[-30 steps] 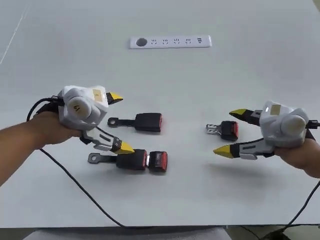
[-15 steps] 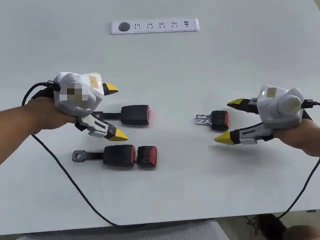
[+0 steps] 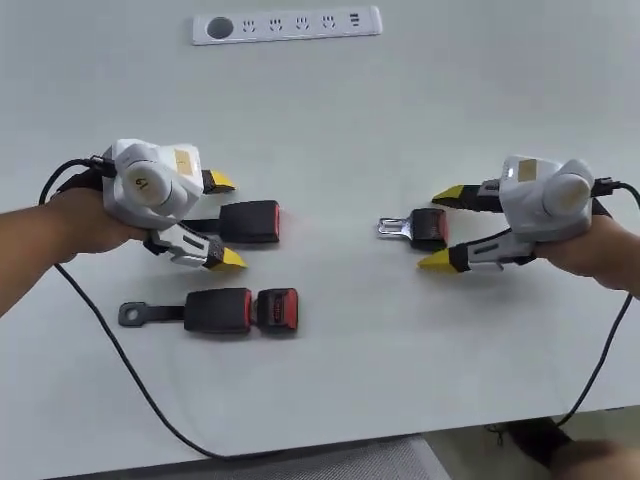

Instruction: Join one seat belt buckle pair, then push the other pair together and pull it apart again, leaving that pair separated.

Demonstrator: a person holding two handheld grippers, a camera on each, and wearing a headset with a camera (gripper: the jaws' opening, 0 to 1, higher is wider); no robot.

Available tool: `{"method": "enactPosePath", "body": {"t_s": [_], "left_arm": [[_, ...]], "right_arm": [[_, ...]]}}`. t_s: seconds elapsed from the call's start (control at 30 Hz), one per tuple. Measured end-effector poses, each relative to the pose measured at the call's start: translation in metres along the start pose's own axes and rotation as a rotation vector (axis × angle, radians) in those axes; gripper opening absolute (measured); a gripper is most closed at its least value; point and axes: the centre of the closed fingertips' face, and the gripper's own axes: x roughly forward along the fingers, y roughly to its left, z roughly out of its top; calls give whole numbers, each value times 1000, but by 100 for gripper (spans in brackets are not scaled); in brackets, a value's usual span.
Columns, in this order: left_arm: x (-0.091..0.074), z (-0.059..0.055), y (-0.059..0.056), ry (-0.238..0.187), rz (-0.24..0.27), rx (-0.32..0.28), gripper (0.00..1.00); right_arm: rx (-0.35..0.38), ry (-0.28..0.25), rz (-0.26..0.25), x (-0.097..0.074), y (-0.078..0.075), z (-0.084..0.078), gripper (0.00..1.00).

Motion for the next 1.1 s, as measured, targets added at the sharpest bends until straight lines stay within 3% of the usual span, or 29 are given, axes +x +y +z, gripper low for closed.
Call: {"method": "enactPosePath", "body": {"t_s": [0.03, 0.1, 0.4, 0.5, 1.1], "left_arm": [[-1, 2, 2, -9, 5, 22, 62], [-2, 3, 5, -14, 10, 11, 59], [-2, 6, 2, -20, -19, 49, 48], [0, 7, 3, -22, -20, 63, 35], [5, 8, 4, -36, -54, 93, 35]], "right_arm": [[-6, -6, 11, 0, 0, 1, 51], [-30, 5, 27, -2, 4, -1, 47], [-78, 0, 31, -4, 4, -5, 37], [-88, -9, 35, -5, 3, -6, 36], [-45, -80, 28, -3, 1, -1, 35]]}}
